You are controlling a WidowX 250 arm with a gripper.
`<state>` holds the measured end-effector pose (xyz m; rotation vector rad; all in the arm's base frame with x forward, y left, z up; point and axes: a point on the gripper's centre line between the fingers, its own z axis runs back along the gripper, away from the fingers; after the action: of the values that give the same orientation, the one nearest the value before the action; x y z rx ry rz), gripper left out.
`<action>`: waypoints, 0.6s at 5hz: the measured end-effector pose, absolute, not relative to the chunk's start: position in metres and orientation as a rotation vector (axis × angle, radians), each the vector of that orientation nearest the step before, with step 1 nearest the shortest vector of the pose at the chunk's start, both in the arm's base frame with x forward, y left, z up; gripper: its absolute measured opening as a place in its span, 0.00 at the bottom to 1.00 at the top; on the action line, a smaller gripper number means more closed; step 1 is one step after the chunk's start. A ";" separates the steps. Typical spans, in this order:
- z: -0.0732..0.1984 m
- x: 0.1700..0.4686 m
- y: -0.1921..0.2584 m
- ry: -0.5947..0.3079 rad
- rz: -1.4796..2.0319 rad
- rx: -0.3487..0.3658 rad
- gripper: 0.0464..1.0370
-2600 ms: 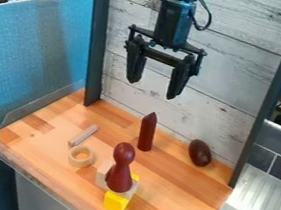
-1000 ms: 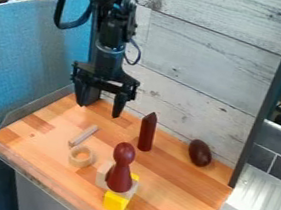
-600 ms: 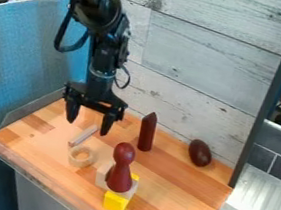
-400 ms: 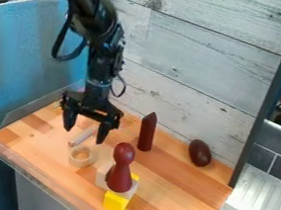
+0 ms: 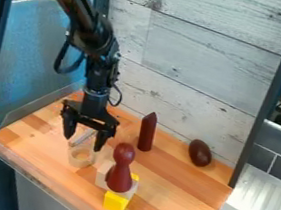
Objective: Place the ring on top of the cone
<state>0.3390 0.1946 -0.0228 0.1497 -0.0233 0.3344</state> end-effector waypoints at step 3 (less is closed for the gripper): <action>-0.036 0.329 0.185 -0.011 0.326 0.118 0.96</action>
<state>0.3287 0.1854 -0.0361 0.1182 -0.0107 0.3256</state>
